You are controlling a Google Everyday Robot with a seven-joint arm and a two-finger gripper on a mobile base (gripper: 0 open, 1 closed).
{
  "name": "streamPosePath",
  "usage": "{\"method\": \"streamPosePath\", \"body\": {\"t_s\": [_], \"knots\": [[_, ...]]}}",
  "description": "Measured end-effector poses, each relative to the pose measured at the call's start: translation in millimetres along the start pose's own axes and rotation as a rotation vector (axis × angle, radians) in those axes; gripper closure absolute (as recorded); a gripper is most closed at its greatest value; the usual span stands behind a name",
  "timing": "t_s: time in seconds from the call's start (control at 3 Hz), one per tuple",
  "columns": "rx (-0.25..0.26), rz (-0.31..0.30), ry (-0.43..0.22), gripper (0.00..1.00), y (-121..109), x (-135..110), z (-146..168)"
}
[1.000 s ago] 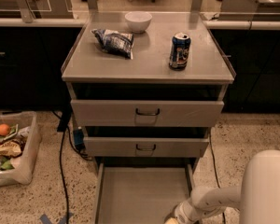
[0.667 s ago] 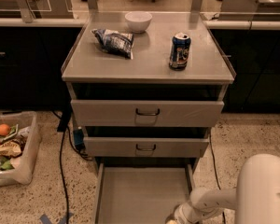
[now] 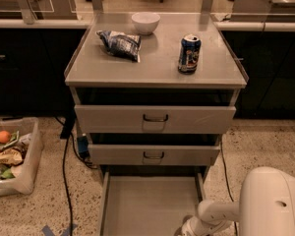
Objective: Close bottom drawer
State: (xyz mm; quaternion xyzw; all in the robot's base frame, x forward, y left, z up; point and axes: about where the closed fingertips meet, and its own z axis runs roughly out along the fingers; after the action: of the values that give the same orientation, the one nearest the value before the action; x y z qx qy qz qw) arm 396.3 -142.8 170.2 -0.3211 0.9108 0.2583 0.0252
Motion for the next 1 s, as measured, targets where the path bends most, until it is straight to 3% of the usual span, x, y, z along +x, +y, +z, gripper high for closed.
{"method": "streamPosePath", "body": {"t_s": [0.33,0.67,1.0], "knots": [[0.01,0.036,0.011,0.0,-10.2,11.2,21.6],[0.015,0.034,0.015,0.0,-10.8,9.7,22.0],[0.136,-0.033,0.076,0.0,-26.9,-4.1,-6.3]]}}
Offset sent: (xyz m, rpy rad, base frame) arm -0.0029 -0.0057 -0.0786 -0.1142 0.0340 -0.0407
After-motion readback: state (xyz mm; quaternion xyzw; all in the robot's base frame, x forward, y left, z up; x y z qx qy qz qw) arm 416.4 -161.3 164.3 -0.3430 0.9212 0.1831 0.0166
